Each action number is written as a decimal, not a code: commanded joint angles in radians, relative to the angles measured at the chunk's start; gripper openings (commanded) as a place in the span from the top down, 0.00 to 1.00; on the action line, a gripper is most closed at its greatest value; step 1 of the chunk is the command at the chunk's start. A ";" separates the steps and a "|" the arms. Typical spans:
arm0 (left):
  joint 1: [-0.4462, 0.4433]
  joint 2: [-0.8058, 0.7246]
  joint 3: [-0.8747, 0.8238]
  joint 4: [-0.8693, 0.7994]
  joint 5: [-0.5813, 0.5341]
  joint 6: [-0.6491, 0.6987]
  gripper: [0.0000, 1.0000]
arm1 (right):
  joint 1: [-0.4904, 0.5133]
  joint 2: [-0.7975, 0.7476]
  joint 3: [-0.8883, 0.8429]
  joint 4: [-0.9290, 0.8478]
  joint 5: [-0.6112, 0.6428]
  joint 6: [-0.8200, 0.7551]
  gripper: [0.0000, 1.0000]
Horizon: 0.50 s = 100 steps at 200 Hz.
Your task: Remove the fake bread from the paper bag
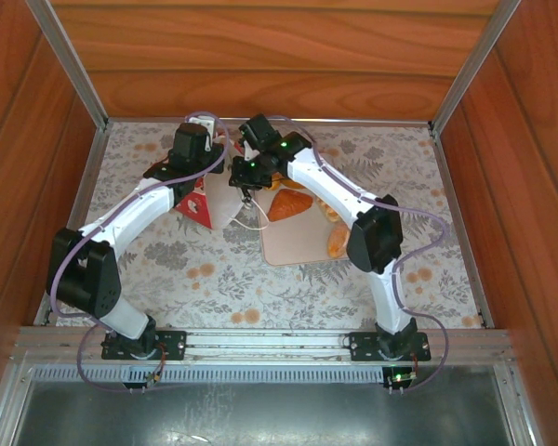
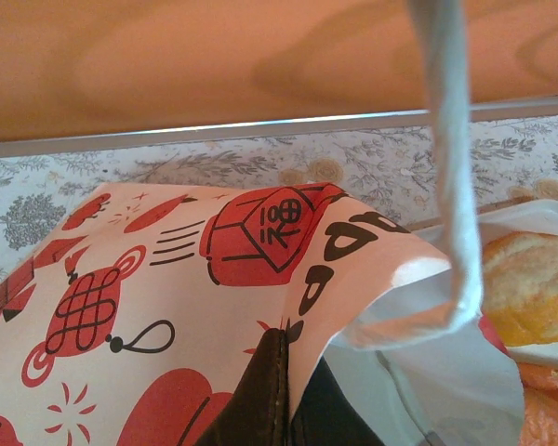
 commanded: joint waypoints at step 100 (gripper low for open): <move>0.008 0.031 0.019 -0.007 -0.109 0.012 1.00 | 0.012 -0.283 -0.306 0.167 -0.067 0.075 0.89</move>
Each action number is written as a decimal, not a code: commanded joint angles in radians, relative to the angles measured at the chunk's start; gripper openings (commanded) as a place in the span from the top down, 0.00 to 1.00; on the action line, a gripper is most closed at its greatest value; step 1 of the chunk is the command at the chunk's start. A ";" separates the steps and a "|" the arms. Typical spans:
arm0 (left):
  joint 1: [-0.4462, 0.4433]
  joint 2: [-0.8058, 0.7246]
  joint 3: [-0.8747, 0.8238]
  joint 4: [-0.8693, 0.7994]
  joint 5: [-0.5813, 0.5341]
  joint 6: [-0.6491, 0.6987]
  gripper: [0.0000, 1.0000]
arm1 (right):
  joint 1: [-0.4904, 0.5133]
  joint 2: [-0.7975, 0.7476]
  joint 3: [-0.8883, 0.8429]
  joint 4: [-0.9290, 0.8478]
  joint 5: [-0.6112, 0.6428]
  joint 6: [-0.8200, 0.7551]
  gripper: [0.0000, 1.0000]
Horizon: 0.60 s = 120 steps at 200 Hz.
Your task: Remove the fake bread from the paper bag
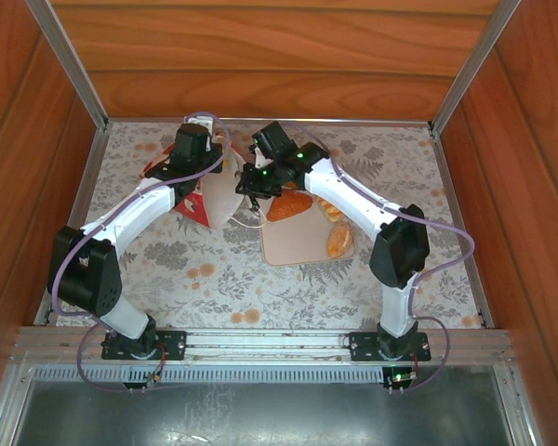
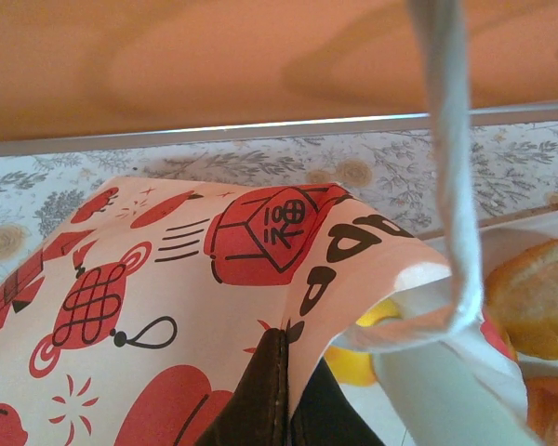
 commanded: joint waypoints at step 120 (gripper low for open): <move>0.032 0.091 0.074 0.014 -0.089 0.045 1.00 | 0.008 -0.390 -0.325 0.024 -0.028 0.066 0.91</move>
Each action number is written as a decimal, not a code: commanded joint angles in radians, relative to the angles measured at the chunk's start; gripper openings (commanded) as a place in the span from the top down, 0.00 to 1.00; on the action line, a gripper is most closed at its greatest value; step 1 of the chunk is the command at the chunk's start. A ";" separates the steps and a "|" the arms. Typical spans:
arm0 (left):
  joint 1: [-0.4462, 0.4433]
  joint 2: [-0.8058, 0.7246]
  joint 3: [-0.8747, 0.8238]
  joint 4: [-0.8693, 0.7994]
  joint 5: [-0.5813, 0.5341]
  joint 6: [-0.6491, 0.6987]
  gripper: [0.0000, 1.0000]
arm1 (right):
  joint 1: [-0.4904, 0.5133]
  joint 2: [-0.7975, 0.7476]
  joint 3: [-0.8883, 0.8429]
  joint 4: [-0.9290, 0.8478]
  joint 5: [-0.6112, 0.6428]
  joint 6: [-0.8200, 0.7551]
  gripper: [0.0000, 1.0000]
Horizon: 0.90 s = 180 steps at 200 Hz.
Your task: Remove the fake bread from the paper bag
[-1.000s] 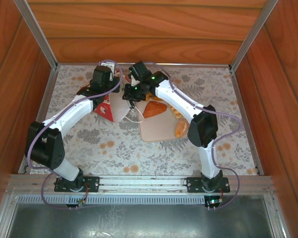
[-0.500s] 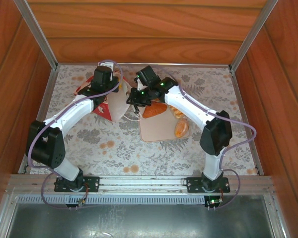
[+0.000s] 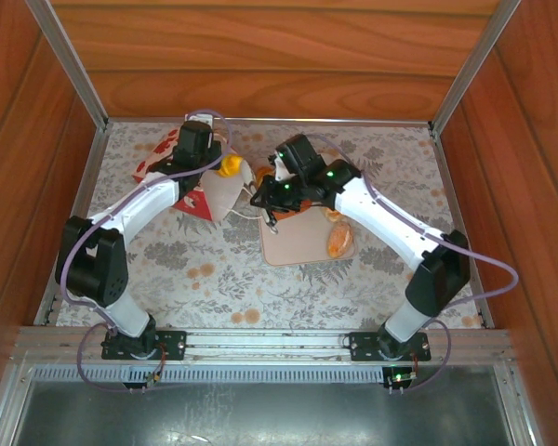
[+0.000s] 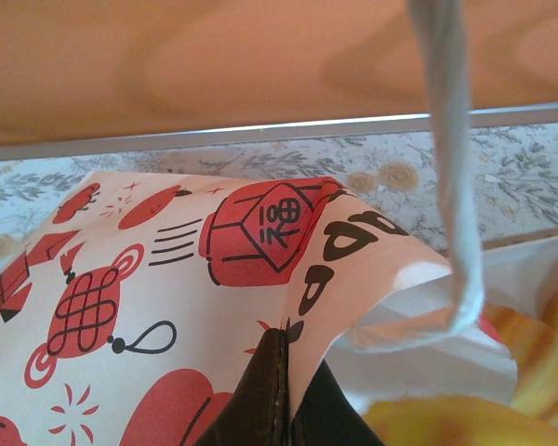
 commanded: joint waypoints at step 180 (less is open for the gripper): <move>0.019 -0.048 0.000 -0.012 -0.018 0.012 1.00 | -0.112 -0.571 -0.419 -0.299 -0.135 0.158 0.88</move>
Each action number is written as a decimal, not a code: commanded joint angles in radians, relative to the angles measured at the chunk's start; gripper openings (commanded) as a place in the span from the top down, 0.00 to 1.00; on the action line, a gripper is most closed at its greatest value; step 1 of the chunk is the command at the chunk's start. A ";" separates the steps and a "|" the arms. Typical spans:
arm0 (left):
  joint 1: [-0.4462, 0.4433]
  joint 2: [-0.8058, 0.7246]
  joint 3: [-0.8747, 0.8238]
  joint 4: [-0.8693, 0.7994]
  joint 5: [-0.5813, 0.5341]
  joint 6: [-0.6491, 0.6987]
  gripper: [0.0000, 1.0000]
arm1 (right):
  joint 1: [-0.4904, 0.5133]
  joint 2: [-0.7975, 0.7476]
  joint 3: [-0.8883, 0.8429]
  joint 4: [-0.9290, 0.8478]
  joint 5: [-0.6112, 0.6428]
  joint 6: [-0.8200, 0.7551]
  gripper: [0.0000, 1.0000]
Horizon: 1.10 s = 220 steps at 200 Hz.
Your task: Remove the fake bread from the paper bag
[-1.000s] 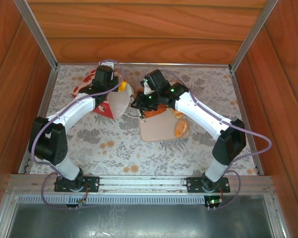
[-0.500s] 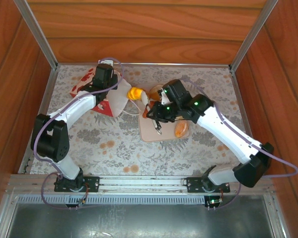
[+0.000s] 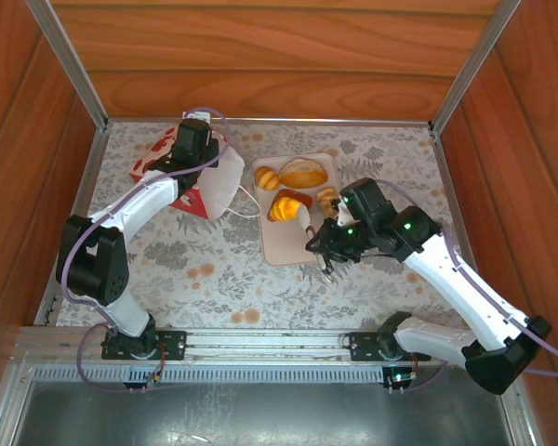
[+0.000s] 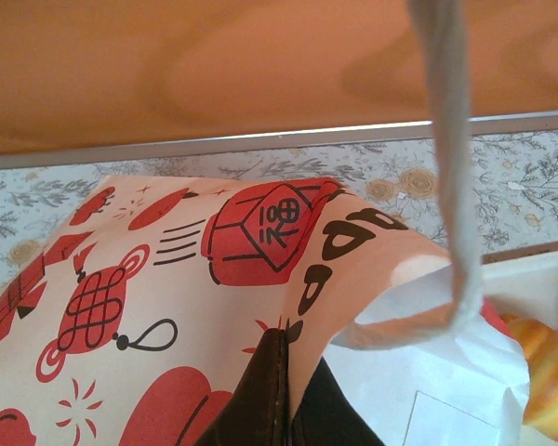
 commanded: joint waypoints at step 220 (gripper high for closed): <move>0.008 -0.048 -0.017 0.001 0.041 -0.017 1.00 | -0.334 0.218 -0.050 -0.010 -0.057 -0.223 0.77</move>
